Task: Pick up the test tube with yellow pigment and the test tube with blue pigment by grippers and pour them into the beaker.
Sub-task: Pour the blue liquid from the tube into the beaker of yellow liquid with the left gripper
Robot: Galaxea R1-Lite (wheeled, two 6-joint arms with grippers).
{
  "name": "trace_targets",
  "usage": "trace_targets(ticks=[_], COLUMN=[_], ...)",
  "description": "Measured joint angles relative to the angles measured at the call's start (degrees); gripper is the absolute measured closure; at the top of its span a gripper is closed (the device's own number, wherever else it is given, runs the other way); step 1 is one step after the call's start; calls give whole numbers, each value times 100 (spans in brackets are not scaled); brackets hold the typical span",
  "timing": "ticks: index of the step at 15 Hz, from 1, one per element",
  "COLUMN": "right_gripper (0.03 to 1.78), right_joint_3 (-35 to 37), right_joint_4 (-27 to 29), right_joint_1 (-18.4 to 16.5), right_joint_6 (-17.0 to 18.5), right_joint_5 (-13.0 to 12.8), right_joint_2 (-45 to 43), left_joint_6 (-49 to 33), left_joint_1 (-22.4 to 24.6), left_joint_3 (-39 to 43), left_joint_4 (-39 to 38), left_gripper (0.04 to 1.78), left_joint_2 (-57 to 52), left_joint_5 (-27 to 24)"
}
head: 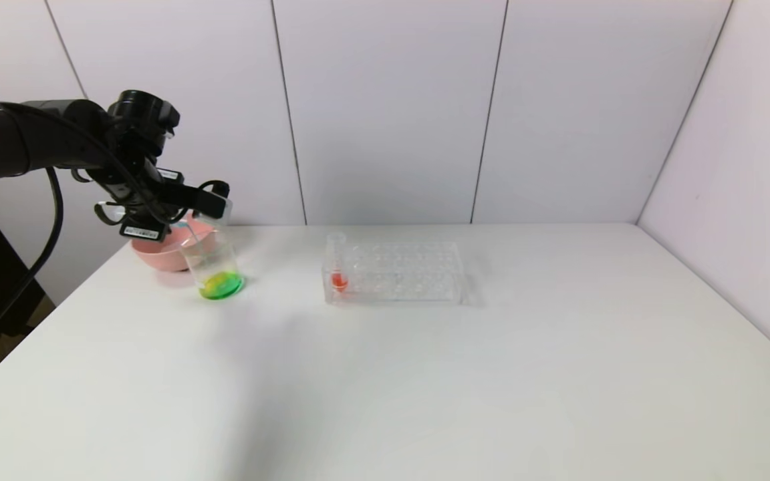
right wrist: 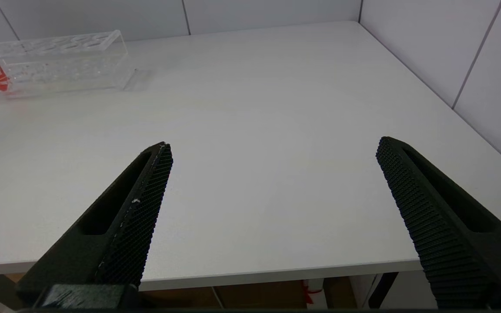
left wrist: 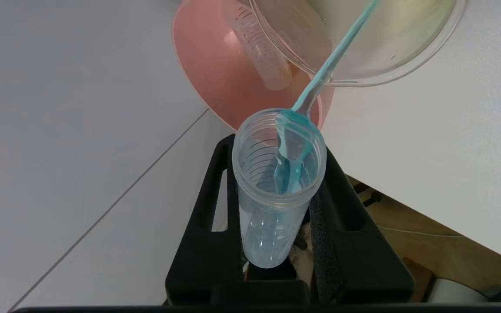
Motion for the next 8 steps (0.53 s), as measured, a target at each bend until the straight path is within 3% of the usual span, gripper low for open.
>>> trace_targets(ticks=[8], right_gripper=[10], right_joint_3=[0], right_joint_4=[0], right_joint_1=[-2], right_joint_6=[1], right_joint_5=[0], right_joint_2=[0], left_joint_6=[20], left_joint_1=[-20], left_joint_3=[0], left_joint_4=[-9], left_gripper=[136], left_joint_2=[0], left_joint_5=[124])
